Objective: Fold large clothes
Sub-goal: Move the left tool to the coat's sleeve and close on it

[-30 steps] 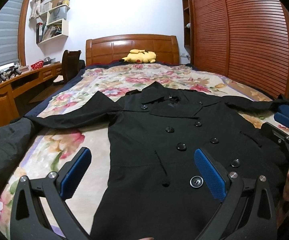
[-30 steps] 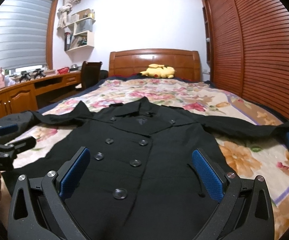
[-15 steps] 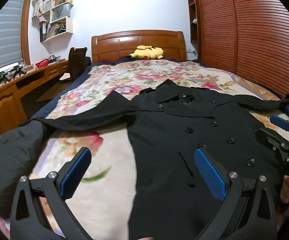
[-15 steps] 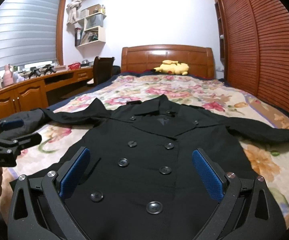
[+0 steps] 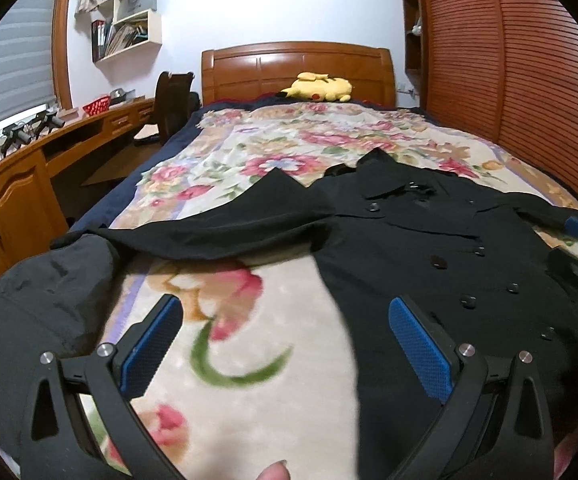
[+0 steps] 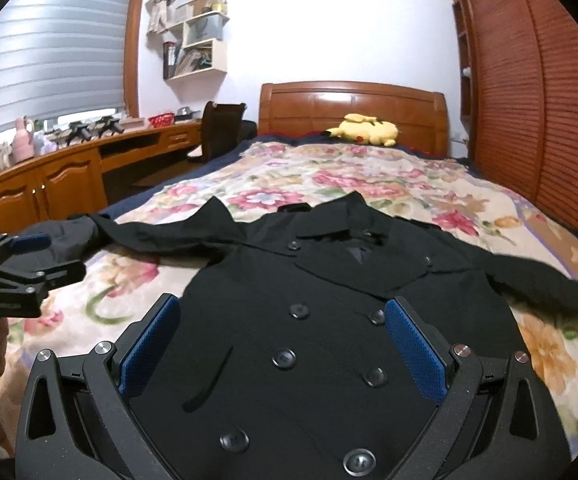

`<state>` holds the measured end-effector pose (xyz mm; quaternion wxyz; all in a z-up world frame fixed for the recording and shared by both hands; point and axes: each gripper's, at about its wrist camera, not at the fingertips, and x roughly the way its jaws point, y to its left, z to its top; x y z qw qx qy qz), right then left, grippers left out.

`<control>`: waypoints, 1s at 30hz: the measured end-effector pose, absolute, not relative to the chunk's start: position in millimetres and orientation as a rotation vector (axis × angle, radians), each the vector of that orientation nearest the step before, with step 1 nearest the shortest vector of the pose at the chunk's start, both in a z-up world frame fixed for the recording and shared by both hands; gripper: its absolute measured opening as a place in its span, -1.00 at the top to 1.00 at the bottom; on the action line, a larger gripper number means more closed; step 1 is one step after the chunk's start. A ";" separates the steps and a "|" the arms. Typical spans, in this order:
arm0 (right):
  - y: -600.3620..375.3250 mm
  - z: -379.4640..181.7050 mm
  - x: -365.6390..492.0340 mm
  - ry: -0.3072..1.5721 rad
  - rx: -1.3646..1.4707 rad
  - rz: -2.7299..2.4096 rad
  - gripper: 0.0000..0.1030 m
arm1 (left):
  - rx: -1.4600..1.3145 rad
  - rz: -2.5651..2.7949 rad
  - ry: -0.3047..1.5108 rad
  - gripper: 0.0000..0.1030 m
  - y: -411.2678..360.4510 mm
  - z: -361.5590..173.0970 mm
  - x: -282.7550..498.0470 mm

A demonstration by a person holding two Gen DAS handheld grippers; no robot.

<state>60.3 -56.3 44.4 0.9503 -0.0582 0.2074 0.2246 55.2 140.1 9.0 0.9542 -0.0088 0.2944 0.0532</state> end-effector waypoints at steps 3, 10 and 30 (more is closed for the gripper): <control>-39.3 54.6 67.4 0.420 -0.156 0.461 -1.00 | -0.026 0.122 0.582 -1.00 155.7 9.3 62.8; -11.7 60.0 93.2 0.441 -0.159 0.489 -1.00 | -0.072 0.132 0.603 -0.93 194.5 11.5 93.5; 13.2 21.6 133.2 0.548 -0.146 0.597 -1.00 | -0.318 0.271 0.769 -0.66 308.6 -34.3 195.9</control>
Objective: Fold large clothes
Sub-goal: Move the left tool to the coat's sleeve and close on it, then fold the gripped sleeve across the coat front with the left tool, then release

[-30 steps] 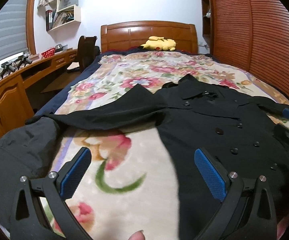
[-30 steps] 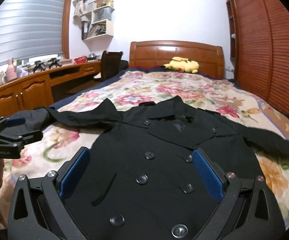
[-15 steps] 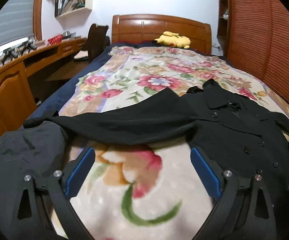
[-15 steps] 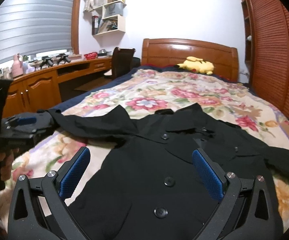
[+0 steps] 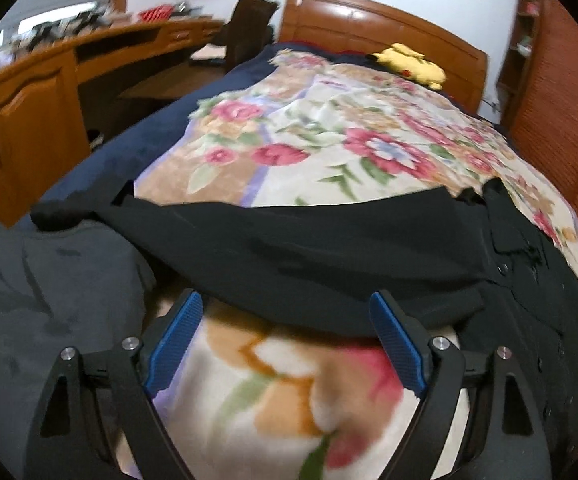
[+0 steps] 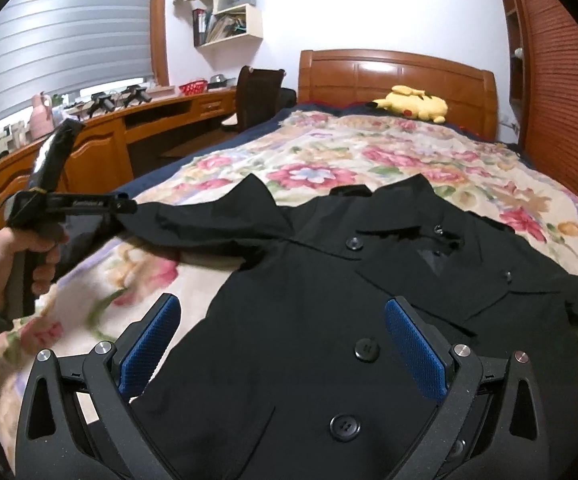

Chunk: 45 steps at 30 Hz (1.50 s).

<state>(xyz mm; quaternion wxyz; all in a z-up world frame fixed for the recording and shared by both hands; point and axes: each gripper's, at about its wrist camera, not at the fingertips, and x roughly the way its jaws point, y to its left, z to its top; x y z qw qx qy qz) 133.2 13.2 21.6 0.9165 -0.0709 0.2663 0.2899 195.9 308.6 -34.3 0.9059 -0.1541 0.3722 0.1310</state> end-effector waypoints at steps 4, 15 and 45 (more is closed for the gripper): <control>13.3 19.4 134.8 0.557 -0.141 0.602 -1.00 | -0.371 0.323 0.795 -0.36 326.3 -46.0 206.7; 10.6 20.3 135.5 0.563 -0.125 0.611 -1.00 | -0.375 0.464 0.843 0.15 353.3 -63.9 225.6; -69.5 57.1 143.7 0.498 -0.126 0.504 -1.00 | -0.051 -0.018 0.650 1.00 128.8 53.5 183.1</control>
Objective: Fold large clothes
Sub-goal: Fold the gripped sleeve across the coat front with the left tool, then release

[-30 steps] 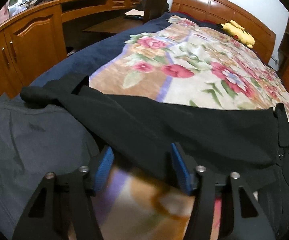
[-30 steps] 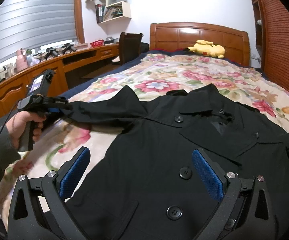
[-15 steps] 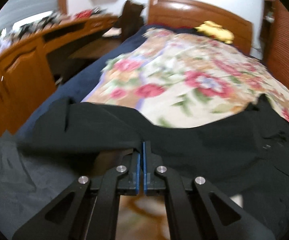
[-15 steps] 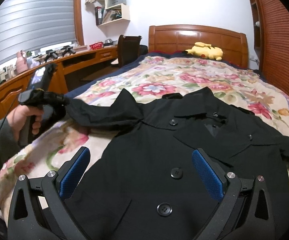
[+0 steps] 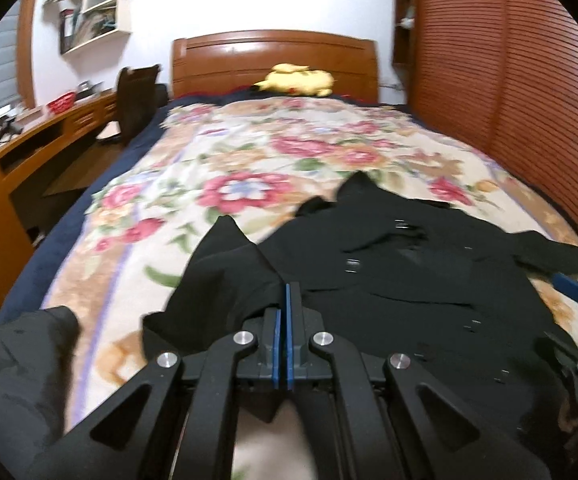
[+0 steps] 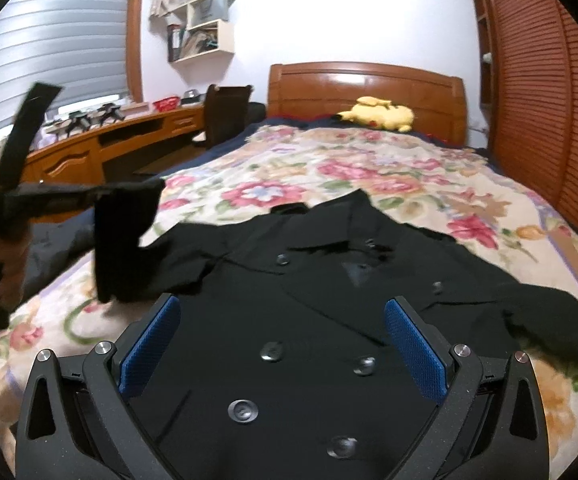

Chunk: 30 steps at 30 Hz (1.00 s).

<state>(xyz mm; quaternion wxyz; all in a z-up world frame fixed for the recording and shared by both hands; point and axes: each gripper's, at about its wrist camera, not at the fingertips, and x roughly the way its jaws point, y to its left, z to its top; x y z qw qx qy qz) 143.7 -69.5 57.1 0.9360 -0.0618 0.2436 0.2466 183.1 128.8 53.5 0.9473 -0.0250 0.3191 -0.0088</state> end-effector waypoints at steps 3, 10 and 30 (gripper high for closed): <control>-79.0 61.1 146.7 0.496 -0.108 0.493 -1.00 | -0.054 -0.064 0.635 1.00 105.7 50.8 168.5; -84.0 64.0 147.6 0.496 -0.109 0.488 -1.00 | 0.000 -0.051 0.614 1.00 73.3 28.5 144.4; -50.4 44.3 145.0 0.547 -0.136 0.560 -0.94 | 0.007 -0.050 0.593 -0.05 97.9 -5.1 74.1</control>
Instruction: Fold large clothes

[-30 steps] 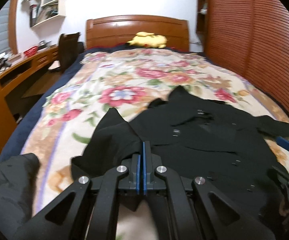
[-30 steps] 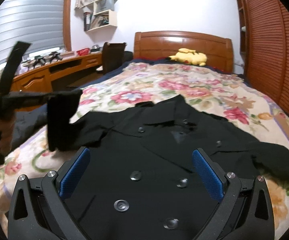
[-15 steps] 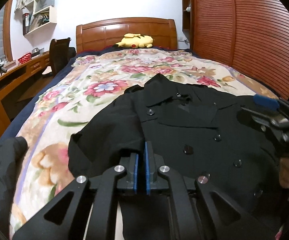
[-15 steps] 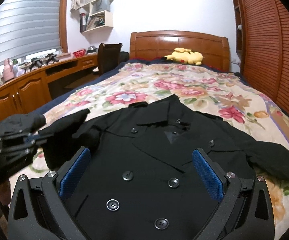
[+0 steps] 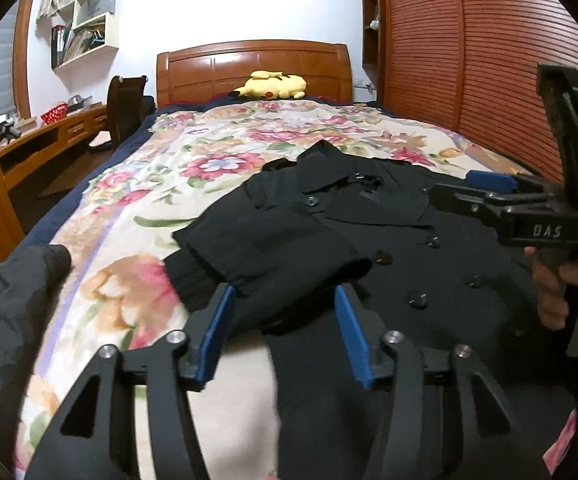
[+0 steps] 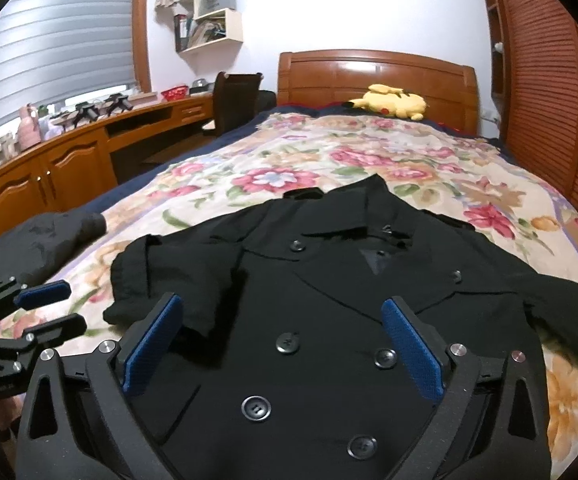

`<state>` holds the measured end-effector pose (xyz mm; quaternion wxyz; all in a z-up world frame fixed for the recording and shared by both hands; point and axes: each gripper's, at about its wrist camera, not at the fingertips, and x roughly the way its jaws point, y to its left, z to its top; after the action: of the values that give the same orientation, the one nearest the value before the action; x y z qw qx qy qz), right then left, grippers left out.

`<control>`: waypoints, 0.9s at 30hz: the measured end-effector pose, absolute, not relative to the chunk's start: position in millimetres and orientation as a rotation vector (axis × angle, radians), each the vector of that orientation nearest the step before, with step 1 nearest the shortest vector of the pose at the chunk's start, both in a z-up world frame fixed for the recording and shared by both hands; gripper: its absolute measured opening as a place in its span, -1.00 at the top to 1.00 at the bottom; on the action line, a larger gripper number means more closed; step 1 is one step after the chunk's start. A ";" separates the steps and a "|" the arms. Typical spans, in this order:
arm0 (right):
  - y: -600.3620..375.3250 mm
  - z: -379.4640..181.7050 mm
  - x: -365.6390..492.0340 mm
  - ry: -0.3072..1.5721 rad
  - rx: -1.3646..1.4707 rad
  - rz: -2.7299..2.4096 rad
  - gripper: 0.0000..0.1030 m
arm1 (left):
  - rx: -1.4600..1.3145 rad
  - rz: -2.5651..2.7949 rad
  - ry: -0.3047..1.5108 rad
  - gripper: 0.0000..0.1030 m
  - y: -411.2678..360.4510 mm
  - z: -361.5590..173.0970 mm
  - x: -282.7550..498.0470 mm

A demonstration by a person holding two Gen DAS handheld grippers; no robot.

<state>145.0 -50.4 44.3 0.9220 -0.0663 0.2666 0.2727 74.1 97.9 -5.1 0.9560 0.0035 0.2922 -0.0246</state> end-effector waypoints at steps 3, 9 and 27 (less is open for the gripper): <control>-40.2 43.1 140.6 0.547 -0.160 0.585 -0.85 | -0.013 -0.050 0.595 -0.07 113.4 -8.3 68.8; -14.7 42.3 135.3 0.554 -0.212 0.630 -0.61 | -0.046 -0.015 0.603 -0.11 151.4 -16.1 59.0; 120.5 -9.8 158.0 0.759 -0.421 0.825 -0.33 | -0.075 0.067 0.578 -0.17 210.6 -18.6 38.6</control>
<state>158.0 120.5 -9.8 0.8261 -0.1980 0.3572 0.3884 38.6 210.6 -18.6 0.9572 -0.0370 0.2850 0.0328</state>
